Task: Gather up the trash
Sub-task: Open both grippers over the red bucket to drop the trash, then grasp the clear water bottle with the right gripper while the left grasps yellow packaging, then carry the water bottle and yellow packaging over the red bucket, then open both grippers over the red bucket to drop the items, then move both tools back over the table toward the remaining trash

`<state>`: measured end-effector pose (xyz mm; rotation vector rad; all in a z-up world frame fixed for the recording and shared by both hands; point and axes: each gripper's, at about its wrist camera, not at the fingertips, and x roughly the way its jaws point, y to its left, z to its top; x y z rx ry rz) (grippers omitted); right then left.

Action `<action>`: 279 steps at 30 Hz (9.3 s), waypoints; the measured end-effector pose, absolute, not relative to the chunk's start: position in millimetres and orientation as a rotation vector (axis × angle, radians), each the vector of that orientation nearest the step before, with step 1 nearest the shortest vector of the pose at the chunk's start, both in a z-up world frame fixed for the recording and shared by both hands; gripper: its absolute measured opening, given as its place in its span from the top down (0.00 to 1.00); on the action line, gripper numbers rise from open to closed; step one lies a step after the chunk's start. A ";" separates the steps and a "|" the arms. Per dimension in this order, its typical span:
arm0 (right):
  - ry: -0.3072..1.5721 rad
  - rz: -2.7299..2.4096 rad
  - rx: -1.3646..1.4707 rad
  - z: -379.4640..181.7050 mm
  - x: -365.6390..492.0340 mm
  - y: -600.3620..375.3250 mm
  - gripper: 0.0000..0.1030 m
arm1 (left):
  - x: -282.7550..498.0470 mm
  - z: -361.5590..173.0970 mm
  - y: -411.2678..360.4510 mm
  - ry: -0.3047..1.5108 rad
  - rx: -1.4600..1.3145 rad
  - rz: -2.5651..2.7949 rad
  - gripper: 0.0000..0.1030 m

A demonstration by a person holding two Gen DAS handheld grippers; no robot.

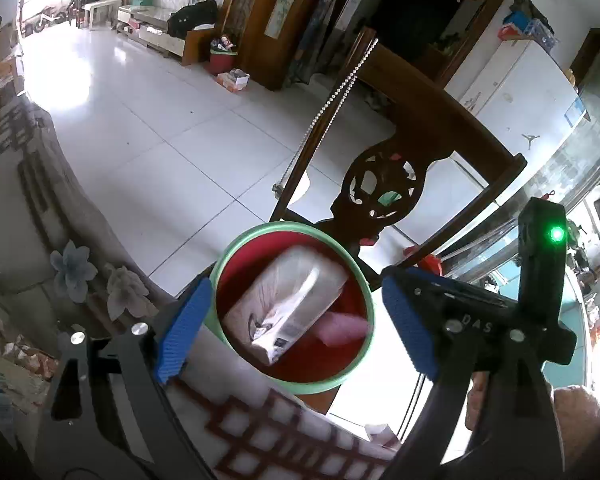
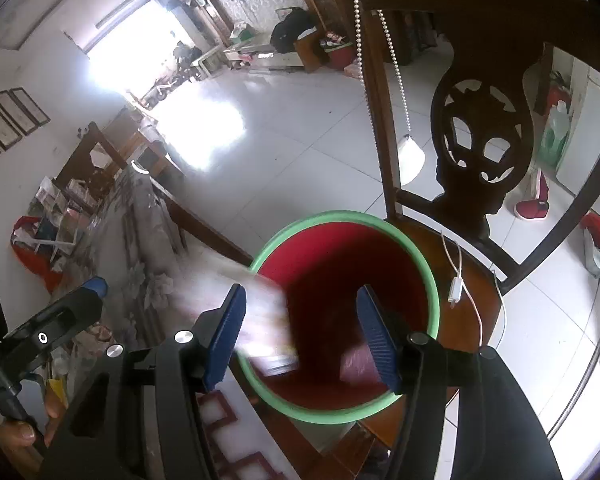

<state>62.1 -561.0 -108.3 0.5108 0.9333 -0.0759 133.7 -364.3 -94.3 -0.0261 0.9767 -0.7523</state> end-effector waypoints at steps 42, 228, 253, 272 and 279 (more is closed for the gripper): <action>0.944 0.270 0.065 -66.7 47.4 -289.3 0.07 | 62.8 -132.8 21.9 1.166 -0.193 0.146 0.09; 0.944 0.065 0.351 -69.1 74.2 -494.5 0.46 | 108.6 -67.4 -293.1 0.952 -0.032 -0.556 0.46; 0.975 0.014 0.394 -87.0 89.2 -518.1 0.23 | 108.8 -82.6 -285.9 0.988 -0.054 -0.495 0.20; 1.025 0.082 0.321 -88.5 76.4 -403.0 0.22 | 70.9 -78.0 -102.6 0.968 -0.097 -0.252 0.17; 1.042 0.106 0.321 -90.1 73.5 -380.4 0.22 | 112.3 -108.0 -49.5 1.086 -0.006 -0.230 0.17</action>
